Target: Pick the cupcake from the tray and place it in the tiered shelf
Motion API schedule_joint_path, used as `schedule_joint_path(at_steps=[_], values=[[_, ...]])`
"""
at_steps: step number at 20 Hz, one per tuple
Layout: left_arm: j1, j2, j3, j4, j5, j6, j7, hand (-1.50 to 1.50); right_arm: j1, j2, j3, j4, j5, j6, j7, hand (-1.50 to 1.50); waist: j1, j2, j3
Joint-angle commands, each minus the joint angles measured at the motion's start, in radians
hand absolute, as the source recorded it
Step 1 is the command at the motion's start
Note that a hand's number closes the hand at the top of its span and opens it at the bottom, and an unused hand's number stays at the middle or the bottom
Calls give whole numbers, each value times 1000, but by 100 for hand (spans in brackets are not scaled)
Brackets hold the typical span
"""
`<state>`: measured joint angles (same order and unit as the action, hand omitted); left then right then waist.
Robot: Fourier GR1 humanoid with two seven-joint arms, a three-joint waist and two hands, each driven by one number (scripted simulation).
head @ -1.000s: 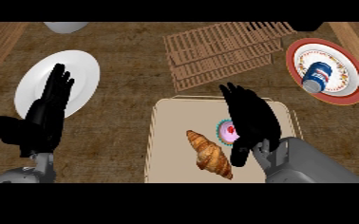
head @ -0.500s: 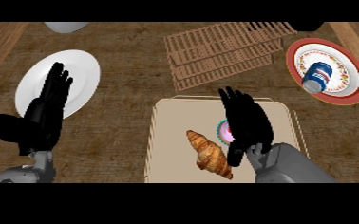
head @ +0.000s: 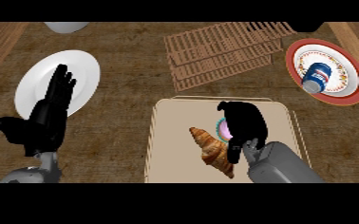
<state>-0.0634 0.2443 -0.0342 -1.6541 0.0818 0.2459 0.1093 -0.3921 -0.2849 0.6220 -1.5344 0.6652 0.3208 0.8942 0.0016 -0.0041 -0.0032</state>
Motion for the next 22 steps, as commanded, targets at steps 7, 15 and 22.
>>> schedule_joint_path(at_steps=[7, 15, 22], values=[[-10, -20, 5, -56, -43, -2, 68, 0, 2, 29, 32, 103, 225, -54, -163, 150, 2, 4, 3], [-35, -31, 49, 31, -25, -39, 27, 0, 105, 51, 52, -36, 214, -52, -290, 150, -6, 5, 3], [37, -25, 49, -83, -18, -57, 50, 0, 184, 92, 12, -371, 109, 69, -191, 150, -6, 0, 3]])
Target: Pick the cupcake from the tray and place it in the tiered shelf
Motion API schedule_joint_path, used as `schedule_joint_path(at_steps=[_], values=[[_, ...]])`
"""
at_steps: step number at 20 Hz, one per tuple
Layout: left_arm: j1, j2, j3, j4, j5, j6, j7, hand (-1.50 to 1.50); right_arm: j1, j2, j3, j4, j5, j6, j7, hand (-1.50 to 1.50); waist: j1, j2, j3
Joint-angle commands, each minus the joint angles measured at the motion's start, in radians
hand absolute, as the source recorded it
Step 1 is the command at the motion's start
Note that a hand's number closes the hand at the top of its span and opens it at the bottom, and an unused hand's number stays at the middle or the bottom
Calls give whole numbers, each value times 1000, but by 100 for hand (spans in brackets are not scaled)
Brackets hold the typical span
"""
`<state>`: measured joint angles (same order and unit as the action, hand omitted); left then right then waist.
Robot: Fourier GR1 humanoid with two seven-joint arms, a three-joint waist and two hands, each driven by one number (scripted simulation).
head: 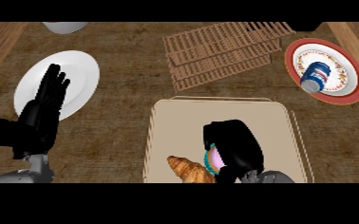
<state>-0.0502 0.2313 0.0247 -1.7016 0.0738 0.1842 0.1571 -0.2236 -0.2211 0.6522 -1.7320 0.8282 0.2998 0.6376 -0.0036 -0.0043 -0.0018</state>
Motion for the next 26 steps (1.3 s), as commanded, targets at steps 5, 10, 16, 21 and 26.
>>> schedule_joint_path(at_steps=[5, 10, 16, 21, 26], values=[[5, -12, -7, -29, -26, 22, 25, 0, -11, 155, -113, -350, -98, 10, 160, 150, -11, -4, 2], [43, -15, 13, 21, 1, -21, -63, 0, -63, 182, -211, -497, -43, 2, 286, 150, -3, 0, 1], [-27, -18, -7, -7, -48, 13, 34, 0, -234, 144, -380, -604, -80, 188, 428, 150, 1, 1, 1], [-96, -25, 56, 147, -12, -16, -53, 0, -361, 149, -526, -484, -139, 185, 401, 150, -1, 4, 1], [-41, -75, -27, 20, -72, 20, 21, 0, -440, 134, -606, -256, -100, 69, 262, 150, 9, 5, 2]])
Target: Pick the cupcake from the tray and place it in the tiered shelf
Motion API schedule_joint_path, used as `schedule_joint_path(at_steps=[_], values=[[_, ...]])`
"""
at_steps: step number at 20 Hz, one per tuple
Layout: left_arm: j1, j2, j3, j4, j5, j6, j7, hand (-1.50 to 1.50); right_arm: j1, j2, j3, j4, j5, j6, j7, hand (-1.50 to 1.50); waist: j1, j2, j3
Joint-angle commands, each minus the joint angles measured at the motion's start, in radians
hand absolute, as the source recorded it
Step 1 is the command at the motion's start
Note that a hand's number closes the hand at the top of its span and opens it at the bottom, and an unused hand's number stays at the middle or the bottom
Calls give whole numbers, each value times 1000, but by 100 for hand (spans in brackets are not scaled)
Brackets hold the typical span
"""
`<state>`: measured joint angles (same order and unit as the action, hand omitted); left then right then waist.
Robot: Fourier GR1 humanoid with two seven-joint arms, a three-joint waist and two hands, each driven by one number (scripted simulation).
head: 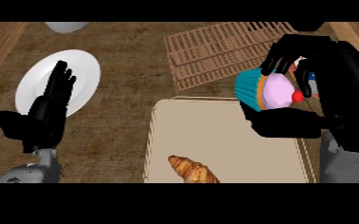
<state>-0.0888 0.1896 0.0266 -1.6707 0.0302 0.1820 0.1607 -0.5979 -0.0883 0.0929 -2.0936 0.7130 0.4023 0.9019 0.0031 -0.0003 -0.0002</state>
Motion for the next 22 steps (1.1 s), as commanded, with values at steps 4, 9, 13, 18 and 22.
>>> schedule_joint_path(at_steps=[4, 9, 13, 18, 22], values=[[1, -2, 17, 38, -3, -27, -59, 0, -126, -14, -111, 330, 37, -150, -148, 150, 9, 4, 0], [23, 5, 31, -53, 12, -41, 31, 0, -110, -21, -115, 428, 67, -252, -260, 150, 6, 1, 0], [37, -18, 2, -61, -35, -21, 13, 0, -125, -23, -148, 596, 62, -356, -390, 150, 6, 2, 0], [28, -37, 22, 33, -32, -29, -71, 0, -187, 9, -167, 813, 85, -514, -512, 150, 9, 4, 0], [-45, -42, 8, 1, -53, -8, 18, 0, -291, -33, -188, 958, 86, -510, -556, 150, 9, 4, 0]])
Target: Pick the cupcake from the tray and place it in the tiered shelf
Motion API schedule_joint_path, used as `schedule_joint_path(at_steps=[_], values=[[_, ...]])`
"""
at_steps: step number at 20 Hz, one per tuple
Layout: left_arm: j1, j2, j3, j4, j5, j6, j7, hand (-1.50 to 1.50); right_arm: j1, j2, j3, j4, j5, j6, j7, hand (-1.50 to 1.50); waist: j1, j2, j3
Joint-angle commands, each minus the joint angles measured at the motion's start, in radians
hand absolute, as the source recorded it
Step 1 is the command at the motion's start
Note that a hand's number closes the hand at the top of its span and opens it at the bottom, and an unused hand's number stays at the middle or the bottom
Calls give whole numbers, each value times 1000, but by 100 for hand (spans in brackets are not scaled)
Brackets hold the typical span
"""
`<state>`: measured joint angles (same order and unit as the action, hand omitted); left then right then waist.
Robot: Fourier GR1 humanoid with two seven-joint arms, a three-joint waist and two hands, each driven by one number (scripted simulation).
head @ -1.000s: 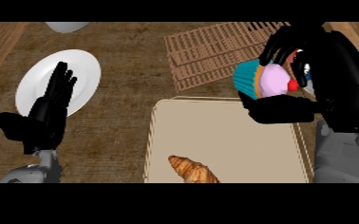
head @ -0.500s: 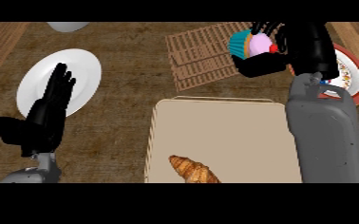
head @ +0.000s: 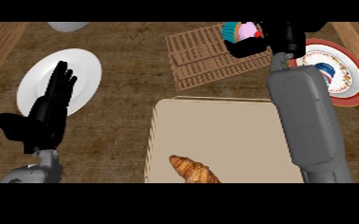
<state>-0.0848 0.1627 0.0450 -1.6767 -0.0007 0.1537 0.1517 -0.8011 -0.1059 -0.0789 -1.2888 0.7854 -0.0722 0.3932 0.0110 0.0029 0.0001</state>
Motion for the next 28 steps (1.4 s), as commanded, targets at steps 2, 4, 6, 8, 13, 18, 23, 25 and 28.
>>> schedule_joint_path(at_steps=[2, 4, 6, 8, 13, 18, 23, 25, 28], values=[[-19, 30, 46, 20, 26, -39, 4, 0, -62, -13, -36, 156, -3, -71, -62, 150, -2, -1, 0], [14, -11, -13, -50, -14, 4, 41, 0, -85, 44, -90, 210, -38, -164, -57, 150, 8, 0, 0], [39, -23, -6, -6, -13, -3, -27, 0, -103, 38, -113, 312, -82, -162, -123, -150, 9, 2, 0], [-20, -24, -23, -23, -29, 10, 32, 0, -214, 15, -138, 424, -109, -122, -124, -150, 12, 4, 0], [-58, 16, 49, 45, 19, -36, 5, 0, -267, -22, -165, 512, -165, -93, -191, -150, 5, 2, 0], [40, 8, 18, -80, 0, -36, 56, 0, -231, -18, -167, 422, -225, -75, -235, -150, 0, -4, 0], [49, -16, 17, -57, 2, -30, 26, 0, -217, -40, -241, 350, -322, -100, -253, -150, -4, -4, 0], [51, -35, 9, -82, -15, -3, 36, 0, -177, -28, -227, 287, -313, -139, -221, -150, -9, -6, 0], [13, -8, 24, -15, -25, -19, 14, 0, -193, -141, -294, 273, -346, -101, -164, -150, -13, -4, 0]])
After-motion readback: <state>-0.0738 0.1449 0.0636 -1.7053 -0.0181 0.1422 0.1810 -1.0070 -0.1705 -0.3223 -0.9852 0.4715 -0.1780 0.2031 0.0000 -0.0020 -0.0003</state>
